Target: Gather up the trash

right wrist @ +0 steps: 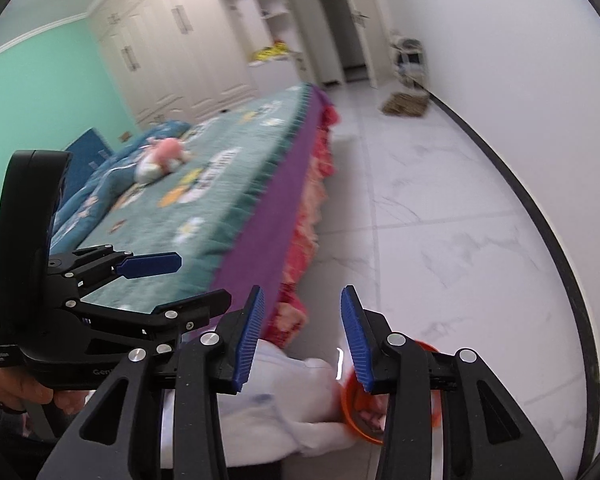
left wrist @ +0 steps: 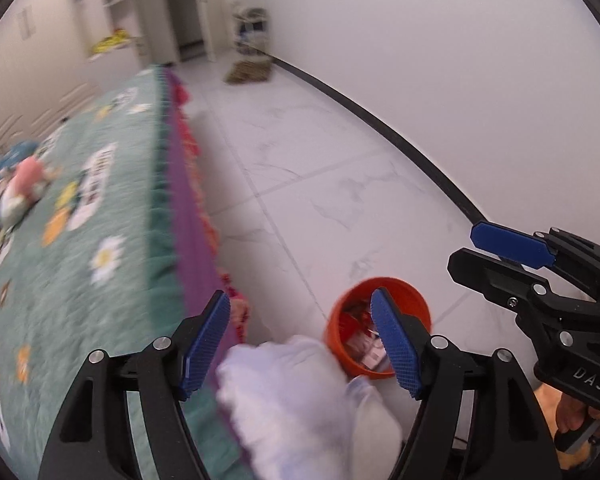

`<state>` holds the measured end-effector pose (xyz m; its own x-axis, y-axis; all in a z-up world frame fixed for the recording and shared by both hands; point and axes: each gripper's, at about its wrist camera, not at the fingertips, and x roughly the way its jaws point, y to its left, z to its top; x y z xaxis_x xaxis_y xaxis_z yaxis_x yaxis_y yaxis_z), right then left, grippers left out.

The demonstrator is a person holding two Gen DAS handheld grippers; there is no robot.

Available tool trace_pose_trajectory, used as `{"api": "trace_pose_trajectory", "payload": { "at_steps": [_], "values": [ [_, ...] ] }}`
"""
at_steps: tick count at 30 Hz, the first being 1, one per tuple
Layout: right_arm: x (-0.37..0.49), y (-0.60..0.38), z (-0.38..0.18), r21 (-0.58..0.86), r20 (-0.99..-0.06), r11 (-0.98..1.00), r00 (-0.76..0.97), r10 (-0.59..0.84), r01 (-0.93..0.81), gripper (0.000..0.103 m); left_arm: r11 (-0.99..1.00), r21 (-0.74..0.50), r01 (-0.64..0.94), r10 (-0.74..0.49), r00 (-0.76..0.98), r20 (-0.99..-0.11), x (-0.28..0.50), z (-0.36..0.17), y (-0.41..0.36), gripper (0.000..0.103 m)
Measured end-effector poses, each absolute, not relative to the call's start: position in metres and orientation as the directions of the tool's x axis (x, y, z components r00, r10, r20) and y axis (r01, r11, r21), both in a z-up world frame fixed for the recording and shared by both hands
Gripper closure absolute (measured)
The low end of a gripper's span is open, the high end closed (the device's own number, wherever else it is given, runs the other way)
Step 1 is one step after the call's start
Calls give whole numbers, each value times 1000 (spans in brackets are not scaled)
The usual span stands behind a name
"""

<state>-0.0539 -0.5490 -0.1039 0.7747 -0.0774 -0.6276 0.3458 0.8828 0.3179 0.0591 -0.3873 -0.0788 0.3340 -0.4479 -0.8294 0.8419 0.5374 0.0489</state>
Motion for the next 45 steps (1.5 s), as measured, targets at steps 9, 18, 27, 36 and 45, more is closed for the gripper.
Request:
{"api": "trace_pose_trajectory", "payload": {
  "at_steps": [9, 18, 27, 36, 45],
  "values": [
    [-17, -451, -50, 263, -523, 959, 851, 50, 106, 62, 743, 38, 668, -413, 502, -760, 72, -41, -275, 26],
    [27, -348, -13, 231, -468, 959, 845, 260, -166, 56, 904, 71, 422, -268, 687, -676, 73, -5, -165, 26],
    [41, -255, 23, 194, -361, 918, 845, 394, -345, 33, 991, 84, 102, -42, 847, -530, 50, 33, -68, 8],
    [27, -190, 38, 112, -305, 909, 857, 416, -401, 8, 999, 14, -35, 37, 867, -497, 38, 38, -23, 8],
    [13, -184, 36, 107, -298, 922, 872, 388, -373, 5, 997, -4, -80, 69, 876, -476, 25, 33, -2, 5]
  ]
}}
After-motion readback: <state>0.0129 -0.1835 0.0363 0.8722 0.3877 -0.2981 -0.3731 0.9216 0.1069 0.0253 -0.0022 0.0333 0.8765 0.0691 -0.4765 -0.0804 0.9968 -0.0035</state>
